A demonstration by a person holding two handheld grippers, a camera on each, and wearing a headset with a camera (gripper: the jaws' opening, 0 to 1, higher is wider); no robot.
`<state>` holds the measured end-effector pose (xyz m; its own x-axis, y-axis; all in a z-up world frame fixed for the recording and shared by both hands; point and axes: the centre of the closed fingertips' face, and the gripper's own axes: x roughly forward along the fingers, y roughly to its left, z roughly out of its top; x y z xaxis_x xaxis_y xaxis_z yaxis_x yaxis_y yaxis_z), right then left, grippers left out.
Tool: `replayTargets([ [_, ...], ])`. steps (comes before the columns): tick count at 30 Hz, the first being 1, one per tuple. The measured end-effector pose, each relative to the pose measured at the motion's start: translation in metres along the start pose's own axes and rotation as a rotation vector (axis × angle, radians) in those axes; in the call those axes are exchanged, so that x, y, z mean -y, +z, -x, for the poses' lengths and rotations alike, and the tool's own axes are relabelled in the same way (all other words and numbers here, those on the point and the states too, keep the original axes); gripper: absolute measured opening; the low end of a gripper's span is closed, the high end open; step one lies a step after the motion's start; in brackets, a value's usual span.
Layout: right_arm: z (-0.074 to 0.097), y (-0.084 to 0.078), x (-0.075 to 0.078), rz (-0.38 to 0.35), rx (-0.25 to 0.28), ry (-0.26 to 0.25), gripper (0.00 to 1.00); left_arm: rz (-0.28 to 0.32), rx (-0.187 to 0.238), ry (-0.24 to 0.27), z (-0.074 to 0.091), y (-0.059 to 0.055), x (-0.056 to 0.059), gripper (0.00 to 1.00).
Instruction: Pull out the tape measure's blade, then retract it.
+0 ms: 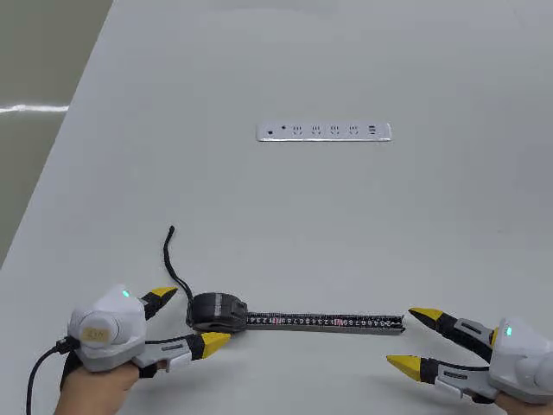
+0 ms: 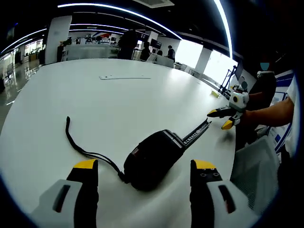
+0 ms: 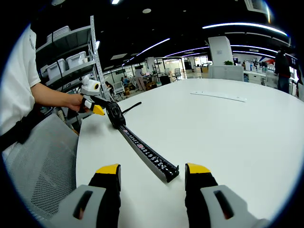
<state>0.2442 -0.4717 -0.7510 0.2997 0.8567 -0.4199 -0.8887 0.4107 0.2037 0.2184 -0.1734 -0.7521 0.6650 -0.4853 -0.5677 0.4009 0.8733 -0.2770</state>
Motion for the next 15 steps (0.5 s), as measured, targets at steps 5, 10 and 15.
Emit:
replayTargets([
  [5,-0.0003,-0.002,0.0009,0.0,-0.005,0.002,0.54,0.065,0.025,0.054,0.0033,-0.0006,-0.0053,0.79],
  [10,-0.0004,-0.0018,0.0023,-0.004,-0.002,-0.001,0.54,0.1,0.023,0.085,0.0027,-0.0046,-0.0048,0.8],
  [15,-0.0014,-0.0024,0.0015,-0.006,0.0,0.0,0.54,0.162,0.037,0.099,0.0003,-0.0049,-0.0001,0.81],
])
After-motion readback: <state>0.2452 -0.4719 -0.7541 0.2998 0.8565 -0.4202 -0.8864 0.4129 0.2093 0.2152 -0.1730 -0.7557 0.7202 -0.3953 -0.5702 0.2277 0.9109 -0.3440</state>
